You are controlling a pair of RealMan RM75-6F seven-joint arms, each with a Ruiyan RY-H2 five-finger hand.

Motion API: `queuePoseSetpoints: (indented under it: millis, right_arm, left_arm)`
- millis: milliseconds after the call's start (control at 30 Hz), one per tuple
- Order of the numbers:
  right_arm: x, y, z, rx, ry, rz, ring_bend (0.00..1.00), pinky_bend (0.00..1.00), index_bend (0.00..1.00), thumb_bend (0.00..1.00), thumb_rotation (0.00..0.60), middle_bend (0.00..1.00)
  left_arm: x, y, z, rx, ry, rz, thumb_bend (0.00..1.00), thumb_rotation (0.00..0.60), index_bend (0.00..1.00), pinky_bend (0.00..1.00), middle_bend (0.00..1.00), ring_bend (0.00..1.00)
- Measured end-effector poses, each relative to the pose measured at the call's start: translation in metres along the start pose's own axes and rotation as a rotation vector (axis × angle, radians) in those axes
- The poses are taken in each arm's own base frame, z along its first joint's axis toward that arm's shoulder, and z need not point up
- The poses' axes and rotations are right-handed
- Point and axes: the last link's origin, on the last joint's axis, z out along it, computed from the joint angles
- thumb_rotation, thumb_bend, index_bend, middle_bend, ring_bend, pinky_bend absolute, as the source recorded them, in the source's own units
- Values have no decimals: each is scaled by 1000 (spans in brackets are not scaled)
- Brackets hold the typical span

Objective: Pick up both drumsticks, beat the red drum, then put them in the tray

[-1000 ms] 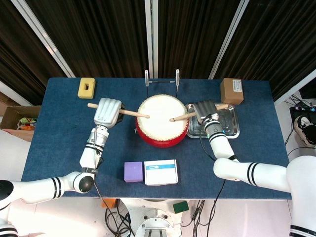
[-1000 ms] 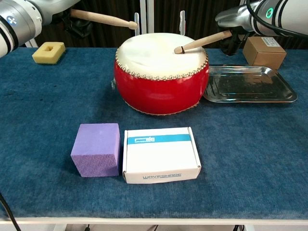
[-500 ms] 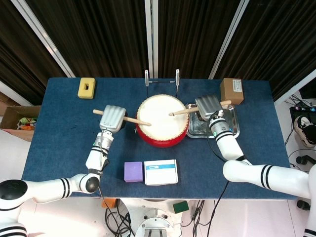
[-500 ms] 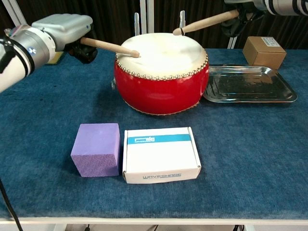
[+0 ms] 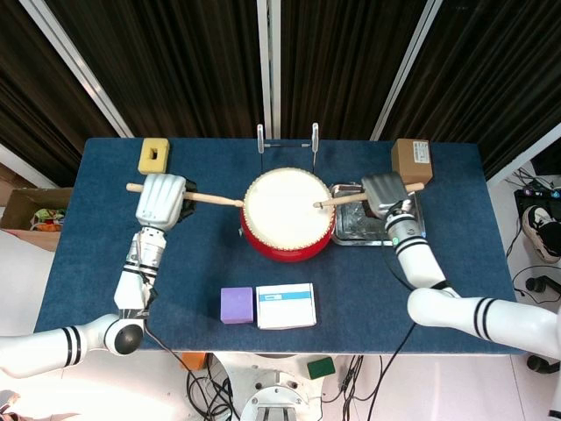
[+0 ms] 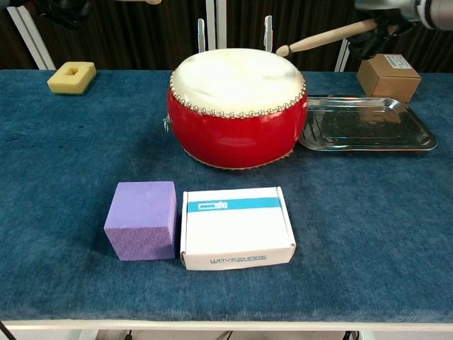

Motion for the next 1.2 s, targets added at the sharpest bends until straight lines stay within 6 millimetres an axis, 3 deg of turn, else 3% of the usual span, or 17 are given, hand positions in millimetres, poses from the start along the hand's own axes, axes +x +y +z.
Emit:
queuePoseSetpoints:
  millis: [233,467,667,833,900,967,1100,1200]
  right_arm:
    - [-14,66,-28,-61,9,52,1000,1000,1000,954,600,1000]
    - [-37,106,-27,-109,-22,58,1000,1000,1000,952,600,1000]
    - [-66,112,-9,-114,-74,-4,1000,1000,1000,914,600,1000]
    - [-88,100,8,-88,-101,-38,981,907,1000,699,600,997]
    - [-93,96,13,-82,-106,-49,905,836,999,574,600,961]
    - [-98,91,19,-78,-112,-61,760,736,945,436,600,864]
    - [-102,85,28,-83,-116,-81,483,487,696,223,600,636]
    - [-103,79,32,-94,-118,-84,351,368,527,169,600,500]
  left_arm:
    - [-1,-18,-22,-2,5,0,641,600,961,1000,1000,1000]
    - [0,-29,-31,12,16,-22,641,600,961,1000,1000,1000]
    - [2,-33,-33,22,21,-35,641,600,961,1000,1000,1000]
    - [4,-36,-33,31,21,-35,641,600,961,1000,1000,1000]
    - [5,-37,-33,34,23,-36,641,600,961,1000,1000,1000]
    - [6,-38,-33,37,25,-38,641,600,961,1000,1000,1000]
    - [8,-39,-34,40,28,-43,641,600,961,1000,1000,1000]
    - [9,-39,-34,39,30,-45,641,600,961,1000,1000,1000]
